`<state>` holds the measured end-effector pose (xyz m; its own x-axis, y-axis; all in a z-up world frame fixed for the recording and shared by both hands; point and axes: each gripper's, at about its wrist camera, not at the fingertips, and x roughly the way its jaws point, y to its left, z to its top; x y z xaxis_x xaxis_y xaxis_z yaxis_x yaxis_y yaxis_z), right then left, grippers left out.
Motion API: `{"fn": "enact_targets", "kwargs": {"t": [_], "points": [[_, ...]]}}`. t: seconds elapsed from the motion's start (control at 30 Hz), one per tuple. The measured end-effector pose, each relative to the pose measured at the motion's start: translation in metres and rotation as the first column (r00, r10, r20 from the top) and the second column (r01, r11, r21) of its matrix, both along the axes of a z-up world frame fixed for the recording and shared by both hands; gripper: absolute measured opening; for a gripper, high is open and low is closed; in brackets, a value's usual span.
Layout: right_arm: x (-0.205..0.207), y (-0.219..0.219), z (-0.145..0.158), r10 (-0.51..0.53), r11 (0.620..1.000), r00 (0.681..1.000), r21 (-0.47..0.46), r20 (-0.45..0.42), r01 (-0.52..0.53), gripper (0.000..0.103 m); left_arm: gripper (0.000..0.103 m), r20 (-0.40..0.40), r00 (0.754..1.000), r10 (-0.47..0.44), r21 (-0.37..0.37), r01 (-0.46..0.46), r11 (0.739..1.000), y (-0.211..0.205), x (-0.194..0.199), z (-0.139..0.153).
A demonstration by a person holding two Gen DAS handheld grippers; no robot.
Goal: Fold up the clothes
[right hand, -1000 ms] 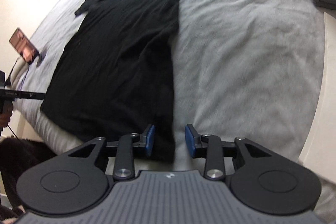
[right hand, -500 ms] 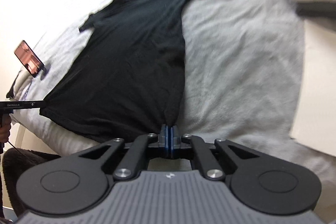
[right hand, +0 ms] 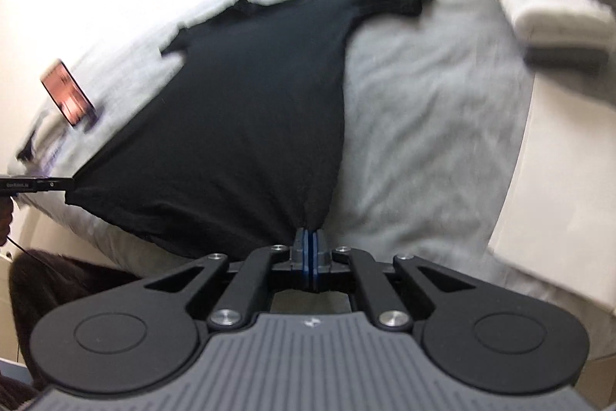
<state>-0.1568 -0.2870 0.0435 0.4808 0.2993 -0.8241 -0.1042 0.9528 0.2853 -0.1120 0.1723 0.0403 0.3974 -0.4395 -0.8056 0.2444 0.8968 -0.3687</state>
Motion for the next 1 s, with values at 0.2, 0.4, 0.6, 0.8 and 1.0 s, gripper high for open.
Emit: {"fn": "enact_targets", "kwargs": {"t": [0.2,0.4,0.6,0.8,1.0], "points": [[0.013,0.0,-0.052,-0.011,1.0,0.994,-0.015,-0.113,0.009,0.002,0.003,-0.09,0.996,-0.001,0.081,0.009,0.997,-0.007,0.005,-0.047],[0.022,-0.005,-0.066,-0.009,1.0,0.987,0.013,-0.162,0.011,0.008,0.006,-0.133,0.989,-0.056,0.069,0.066,0.995,-0.004,0.016,-0.056],[0.047,-0.036,-0.054,-0.025,0.986,0.991,0.158,-0.131,0.046,0.016,0.04,-0.195,0.97,-0.147,-0.111,0.127,0.986,0.015,0.047,-0.056],[0.095,-0.069,-0.057,-0.097,0.934,0.99,0.333,-0.1,0.125,0.039,0.043,-0.135,0.99,-0.032,-0.172,0.009,0.985,0.037,0.105,-0.065],[0.147,-0.081,-0.059,-0.148,0.914,0.986,0.37,-0.077,0.166,0.039,0.043,-0.071,0.994,0.081,-0.245,-0.096,0.965,0.042,0.159,-0.073]]}}
